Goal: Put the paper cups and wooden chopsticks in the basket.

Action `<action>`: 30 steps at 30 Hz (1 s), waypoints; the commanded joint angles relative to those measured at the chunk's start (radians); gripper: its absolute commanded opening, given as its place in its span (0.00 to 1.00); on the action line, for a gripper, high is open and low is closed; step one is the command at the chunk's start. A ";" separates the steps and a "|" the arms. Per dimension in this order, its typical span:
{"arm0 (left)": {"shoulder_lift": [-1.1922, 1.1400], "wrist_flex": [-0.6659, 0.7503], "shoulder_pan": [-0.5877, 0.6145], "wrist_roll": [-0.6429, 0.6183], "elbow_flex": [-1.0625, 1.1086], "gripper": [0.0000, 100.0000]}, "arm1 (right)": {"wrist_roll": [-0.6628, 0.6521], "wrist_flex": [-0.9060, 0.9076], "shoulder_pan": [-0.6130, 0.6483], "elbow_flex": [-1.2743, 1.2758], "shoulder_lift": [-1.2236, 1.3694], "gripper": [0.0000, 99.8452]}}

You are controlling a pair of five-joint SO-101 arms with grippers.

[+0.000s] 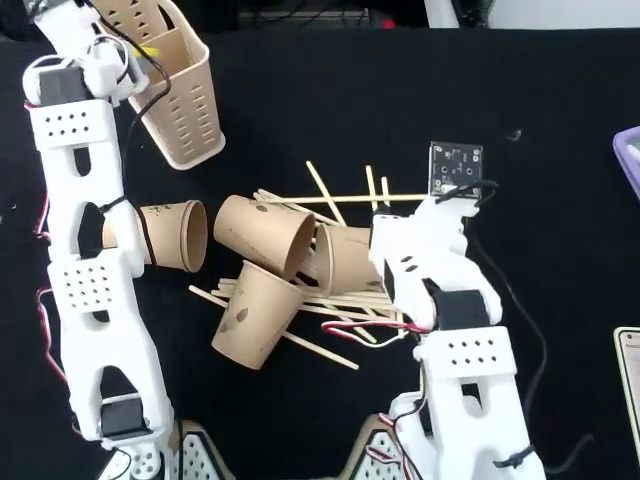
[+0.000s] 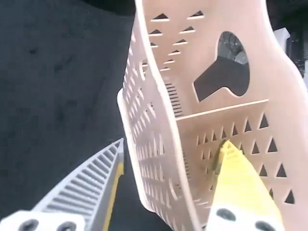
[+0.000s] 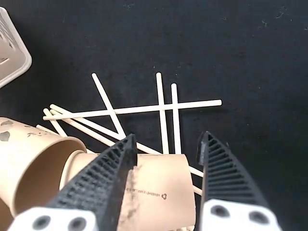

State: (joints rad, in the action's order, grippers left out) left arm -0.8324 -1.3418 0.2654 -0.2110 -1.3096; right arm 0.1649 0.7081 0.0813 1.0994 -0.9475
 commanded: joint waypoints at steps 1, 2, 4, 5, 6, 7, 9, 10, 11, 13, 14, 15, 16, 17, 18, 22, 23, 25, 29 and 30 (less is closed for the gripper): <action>0.066 -0.026 0.004 -0.002 -0.001 0.28 | 0.003 -0.021 0.015 -0.007 0.002 0.21; 0.066 -0.034 -0.007 -0.002 -0.001 0.24 | 0.005 -0.021 0.015 -0.007 0.002 0.21; 0.066 -0.046 -0.025 -0.002 -0.001 0.12 | 0.006 -0.021 0.012 -0.008 0.002 0.21; 0.068 -0.055 -0.031 -0.003 -0.001 0.05 | 0.006 -0.021 0.011 -0.008 0.002 0.21; 0.068 -0.061 -0.048 -0.002 -0.001 0.02 | 0.006 -0.021 0.009 -0.008 0.002 0.20; 0.068 -0.064 -0.062 -0.002 0.002 0.05 | 0.006 -0.021 0.009 -0.010 0.002 0.19; 0.068 -0.089 -0.090 0.000 -0.001 0.03 | 0.006 -0.021 0.009 -0.010 0.002 0.14; 0.068 -0.095 -0.107 0.000 -0.001 0.02 | 0.006 -0.021 0.009 -0.010 0.002 0.12; 0.068 -0.103 -0.125 0.002 -0.001 0.03 | 0.006 -0.021 0.009 -0.010 0.002 0.10; 0.069 -0.123 -0.160 0.055 -0.022 0.03 | 0.002 -0.021 0.009 -0.013 0.002 0.07; 0.069 -0.146 -0.180 0.097 -0.051 0.03 | 0.002 -0.021 0.008 -0.013 0.002 0.07; 0.068 -0.170 -0.197 0.137 -0.084 0.03 | 0.000 -0.021 0.008 -0.018 0.002 0.07; 0.063 -0.196 -0.214 0.175 -0.116 0.03 | 0.000 -0.020 0.006 -0.025 0.002 0.08; 0.058 -0.226 -0.231 0.215 -0.150 0.03 | 0.000 -0.017 -0.003 -0.035 0.002 0.08; 0.057 -0.256 -0.246 0.252 -0.180 0.03 | 0.005 -0.014 -0.015 -0.041 0.002 0.08; 0.057 -0.359 -0.294 0.387 -0.251 0.03 | 0.008 -0.020 -0.075 -0.076 0.002 0.10; 0.055 -0.379 -0.302 0.410 -0.254 0.03 | 0.008 -0.020 -0.087 -0.094 0.002 0.11; 0.055 -0.402 -0.314 0.443 -0.254 0.03 | 0.008 -0.020 -0.114 -0.143 0.002 0.14; 0.055 -0.417 -0.341 0.462 -0.254 0.03 | 0.008 -0.021 -0.120 -0.282 0.010 0.20; 0.058 -0.417 -0.349 0.462 -0.254 0.03 | 0.002 -0.021 -0.101 -0.317 0.012 0.21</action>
State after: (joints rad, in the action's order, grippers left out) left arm -0.8140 -1.7392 -0.0491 0.2386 -1.5397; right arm 0.1649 0.7081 -0.0245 0.9137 -0.9413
